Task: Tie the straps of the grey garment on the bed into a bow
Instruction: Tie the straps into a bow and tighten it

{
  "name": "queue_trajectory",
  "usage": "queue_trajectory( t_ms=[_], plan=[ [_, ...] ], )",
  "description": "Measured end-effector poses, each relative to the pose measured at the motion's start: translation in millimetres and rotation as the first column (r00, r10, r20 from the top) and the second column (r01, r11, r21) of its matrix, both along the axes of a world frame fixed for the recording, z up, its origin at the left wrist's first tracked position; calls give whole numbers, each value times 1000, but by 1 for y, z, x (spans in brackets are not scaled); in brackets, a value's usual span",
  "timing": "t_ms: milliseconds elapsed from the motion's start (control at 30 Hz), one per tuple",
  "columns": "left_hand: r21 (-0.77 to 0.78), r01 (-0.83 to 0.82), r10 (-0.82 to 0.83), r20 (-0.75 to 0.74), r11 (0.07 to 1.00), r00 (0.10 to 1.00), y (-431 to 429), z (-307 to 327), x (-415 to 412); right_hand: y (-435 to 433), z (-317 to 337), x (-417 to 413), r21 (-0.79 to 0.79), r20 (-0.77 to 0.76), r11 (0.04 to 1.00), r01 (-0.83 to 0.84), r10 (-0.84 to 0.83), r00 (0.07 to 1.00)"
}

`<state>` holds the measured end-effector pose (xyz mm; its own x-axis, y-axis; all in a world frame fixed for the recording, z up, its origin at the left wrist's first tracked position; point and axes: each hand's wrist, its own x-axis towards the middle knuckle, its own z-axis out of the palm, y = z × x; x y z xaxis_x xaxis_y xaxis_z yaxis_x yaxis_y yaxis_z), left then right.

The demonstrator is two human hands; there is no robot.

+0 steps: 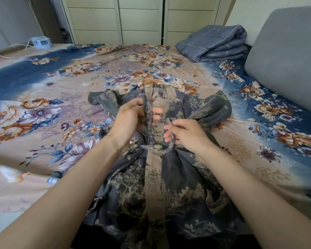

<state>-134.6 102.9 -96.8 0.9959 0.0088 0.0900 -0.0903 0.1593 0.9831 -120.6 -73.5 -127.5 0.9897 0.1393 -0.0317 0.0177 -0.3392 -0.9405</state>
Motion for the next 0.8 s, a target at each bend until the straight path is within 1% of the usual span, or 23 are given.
queue_trajectory(
  t_ms=[67,133,233,300,333,400,467,533,600,667,733,800],
  plan=[
    [13,16,-16,25,1000,1000,-5,-1,0,7,5,-4,179,-93,984,-10,27,995],
    [-18,20,-19,21,1000,1000,-7,-5,2,11,8,-5,294,-150,955,19,26,988],
    [-68,21,-23,-28,997,999,-2,-13,6,13,11,-3,497,-256,864,84,54,965],
    [-15,23,-24,-54,1000,998,6,-19,7,13,10,-1,578,-291,808,116,71,954],
    [39,18,-16,-63,999,998,11,-22,8,11,9,1,575,-289,809,120,64,955],
    [174,-3,17,-80,985,997,21,-29,8,6,6,5,524,-262,844,114,32,965],
    [277,-17,43,-90,961,995,29,-34,8,2,1,9,440,-222,892,104,-4,975],
    [342,-25,57,-85,939,995,33,-38,8,0,-4,12,348,-197,933,95,-26,980],
    [450,-36,67,-52,892,996,37,-45,11,-1,-5,12,286,-183,954,84,-31,983],
    [565,-66,91,-16,823,996,44,-55,14,-5,-5,13,249,-170,965,85,-43,984],
    [610,-128,159,4,782,987,52,-62,16,-12,-6,17,220,-158,970,107,-73,985],
    [618,-164,199,13,769,980,52,-62,16,-18,-10,19,188,-143,974,124,-97,985]
  ],
)
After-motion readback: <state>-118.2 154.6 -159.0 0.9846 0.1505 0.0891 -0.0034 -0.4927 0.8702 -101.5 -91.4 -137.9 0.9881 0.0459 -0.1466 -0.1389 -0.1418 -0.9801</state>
